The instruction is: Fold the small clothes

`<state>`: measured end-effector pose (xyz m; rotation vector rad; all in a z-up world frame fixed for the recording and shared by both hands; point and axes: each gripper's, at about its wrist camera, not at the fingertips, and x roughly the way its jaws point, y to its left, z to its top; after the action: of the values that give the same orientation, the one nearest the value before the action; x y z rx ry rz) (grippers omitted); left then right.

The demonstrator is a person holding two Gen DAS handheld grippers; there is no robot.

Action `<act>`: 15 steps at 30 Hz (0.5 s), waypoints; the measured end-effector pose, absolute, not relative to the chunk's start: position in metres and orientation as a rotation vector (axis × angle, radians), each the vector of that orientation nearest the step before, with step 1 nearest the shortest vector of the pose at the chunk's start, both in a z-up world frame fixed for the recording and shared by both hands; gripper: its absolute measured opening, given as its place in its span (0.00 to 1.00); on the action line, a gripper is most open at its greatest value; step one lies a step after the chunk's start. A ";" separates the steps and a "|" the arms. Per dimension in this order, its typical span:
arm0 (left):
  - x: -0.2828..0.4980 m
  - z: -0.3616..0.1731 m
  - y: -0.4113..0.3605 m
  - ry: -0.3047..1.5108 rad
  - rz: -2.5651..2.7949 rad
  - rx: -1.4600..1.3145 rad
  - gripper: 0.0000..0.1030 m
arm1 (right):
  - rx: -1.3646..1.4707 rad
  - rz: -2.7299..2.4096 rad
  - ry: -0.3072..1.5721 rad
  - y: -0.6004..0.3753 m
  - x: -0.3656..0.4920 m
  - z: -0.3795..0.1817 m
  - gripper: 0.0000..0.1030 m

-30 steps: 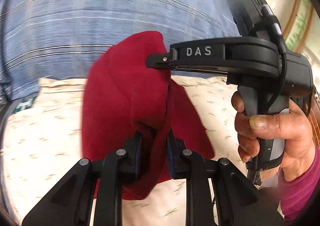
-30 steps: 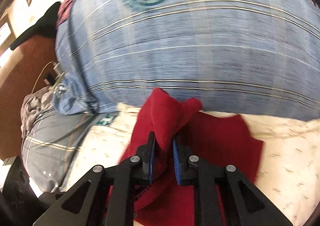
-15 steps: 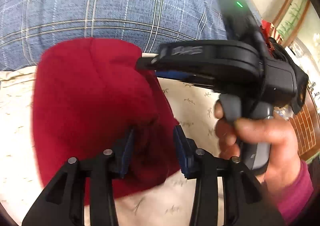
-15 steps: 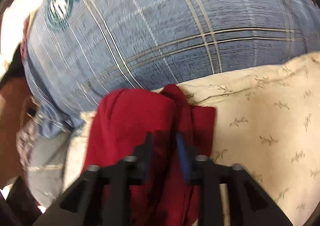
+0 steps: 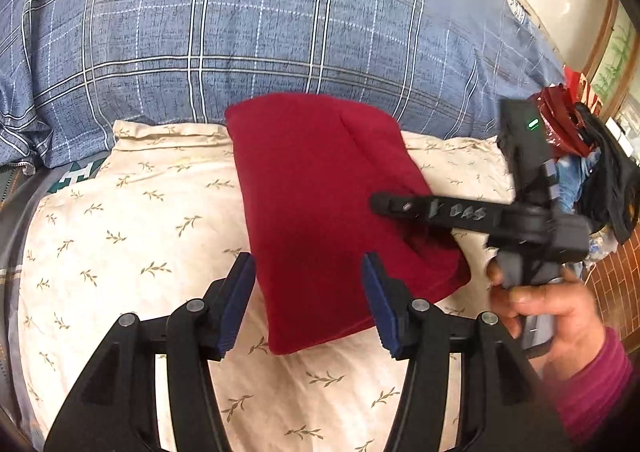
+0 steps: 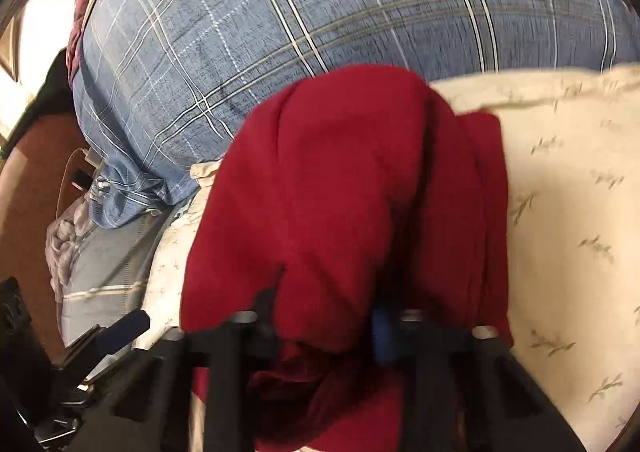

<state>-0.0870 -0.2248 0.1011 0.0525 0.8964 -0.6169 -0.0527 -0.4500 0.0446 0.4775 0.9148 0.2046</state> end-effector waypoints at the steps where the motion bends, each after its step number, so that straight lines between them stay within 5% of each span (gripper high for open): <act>1: -0.091 0.102 -0.225 0.896 -0.621 0.059 0.52 | 0.468 0.215 0.894 -0.451 -0.057 0.052 0.22; 9: -0.083 0.079 -0.247 0.918 -0.609 0.112 0.52 | 0.267 0.059 0.830 -0.465 -0.081 0.068 0.20; 15: -0.083 0.071 -0.246 0.924 -0.593 0.143 0.52 | 0.415 0.069 0.860 -0.484 -0.084 0.061 0.33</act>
<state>-0.0826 -0.2462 0.0713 0.1430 0.9243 -0.5927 -0.0843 -0.4842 0.0613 0.4146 0.8596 0.0687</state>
